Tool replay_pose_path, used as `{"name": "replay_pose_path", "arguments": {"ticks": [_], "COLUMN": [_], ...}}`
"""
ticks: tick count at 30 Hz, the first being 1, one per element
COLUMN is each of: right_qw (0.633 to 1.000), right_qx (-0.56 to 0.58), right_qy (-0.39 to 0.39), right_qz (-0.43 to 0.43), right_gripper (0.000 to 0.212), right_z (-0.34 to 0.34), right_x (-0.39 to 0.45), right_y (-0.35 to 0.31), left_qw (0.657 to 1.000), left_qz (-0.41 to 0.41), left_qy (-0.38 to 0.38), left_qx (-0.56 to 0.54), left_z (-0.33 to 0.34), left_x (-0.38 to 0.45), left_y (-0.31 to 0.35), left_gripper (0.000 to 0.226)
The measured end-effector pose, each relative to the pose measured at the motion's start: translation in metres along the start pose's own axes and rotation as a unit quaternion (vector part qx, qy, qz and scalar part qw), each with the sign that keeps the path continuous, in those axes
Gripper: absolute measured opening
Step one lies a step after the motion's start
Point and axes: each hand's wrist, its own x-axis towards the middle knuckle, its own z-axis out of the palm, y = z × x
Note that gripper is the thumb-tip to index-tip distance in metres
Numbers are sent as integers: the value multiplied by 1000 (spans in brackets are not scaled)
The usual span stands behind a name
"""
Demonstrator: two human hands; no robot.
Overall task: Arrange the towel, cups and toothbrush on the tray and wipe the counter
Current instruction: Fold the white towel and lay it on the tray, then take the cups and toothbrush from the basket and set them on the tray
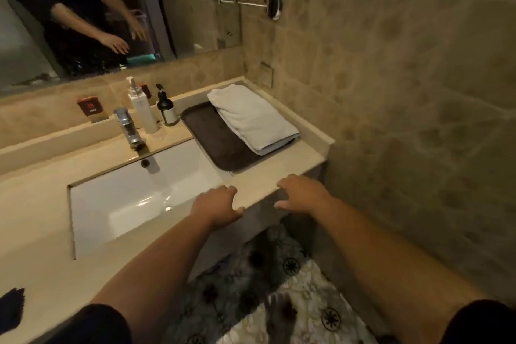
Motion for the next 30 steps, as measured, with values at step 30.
{"name": "replay_pose_path", "arguments": {"ticks": [30], "right_qw": [773], "right_qx": [142], "right_qy": [82], "right_qz": [612], "right_gripper": [63], "right_z": [211], "right_x": [-715], "right_y": [138], "left_qw": [792], "left_qz": [600], "left_qy": [-109], "left_qx": [26], "left_z": [186], "left_x": [-303], "left_y": [564], "left_gripper": [50]}}
